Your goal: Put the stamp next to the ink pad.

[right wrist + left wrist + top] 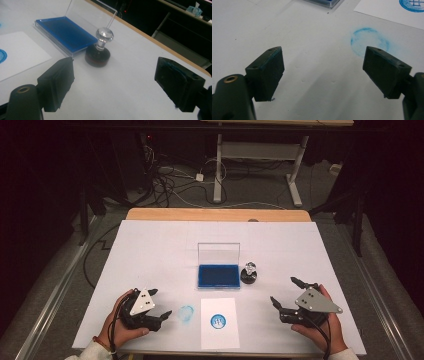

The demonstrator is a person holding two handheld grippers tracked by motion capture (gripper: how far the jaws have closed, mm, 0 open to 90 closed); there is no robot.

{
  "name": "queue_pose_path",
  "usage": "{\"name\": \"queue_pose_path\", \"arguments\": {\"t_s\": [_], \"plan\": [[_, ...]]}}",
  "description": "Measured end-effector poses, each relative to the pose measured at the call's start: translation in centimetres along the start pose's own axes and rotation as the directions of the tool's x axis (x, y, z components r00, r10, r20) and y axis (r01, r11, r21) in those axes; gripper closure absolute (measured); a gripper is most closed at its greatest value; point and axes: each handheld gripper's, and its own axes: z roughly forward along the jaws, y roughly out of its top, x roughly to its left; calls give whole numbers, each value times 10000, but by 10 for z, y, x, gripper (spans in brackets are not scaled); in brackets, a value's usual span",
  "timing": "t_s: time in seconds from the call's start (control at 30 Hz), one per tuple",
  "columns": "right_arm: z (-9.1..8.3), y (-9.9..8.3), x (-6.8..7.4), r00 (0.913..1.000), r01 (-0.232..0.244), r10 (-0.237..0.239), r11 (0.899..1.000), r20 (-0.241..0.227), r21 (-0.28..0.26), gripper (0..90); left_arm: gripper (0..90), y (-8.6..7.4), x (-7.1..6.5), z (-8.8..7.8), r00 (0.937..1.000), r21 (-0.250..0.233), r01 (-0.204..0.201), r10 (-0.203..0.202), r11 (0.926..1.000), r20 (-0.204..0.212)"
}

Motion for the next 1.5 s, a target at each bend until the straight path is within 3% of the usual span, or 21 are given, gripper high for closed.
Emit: {"name": "queue_pose_path", "arguments": {"t_s": [0.33, 0.53, 0.93, 1.5], "plan": [[-10, -30, -4, 9972, -626, 593, 9950, 447, 777, 165, 169, 1, 2, 1, 9999, -114, 92, -91, 9999, 86], [-16, -40, -3, 9959, -808, 761, 9914, 485, 1028, 163, 169, 0, 2, 0, 9999, -156, 127, -127, 9998, 28], [-16, -36, -1, 9981, -539, 509, 9941, 340, 937, 163, 169, 1, -2, -2, 10000, -126, -64, 64, 9999, -4], [-17, -35, -2, 9976, -594, 559, 9939, 396, 930, 163, 169, 0, -1, -1, 10000, -56, -67, 68, 10000, 27]]}}
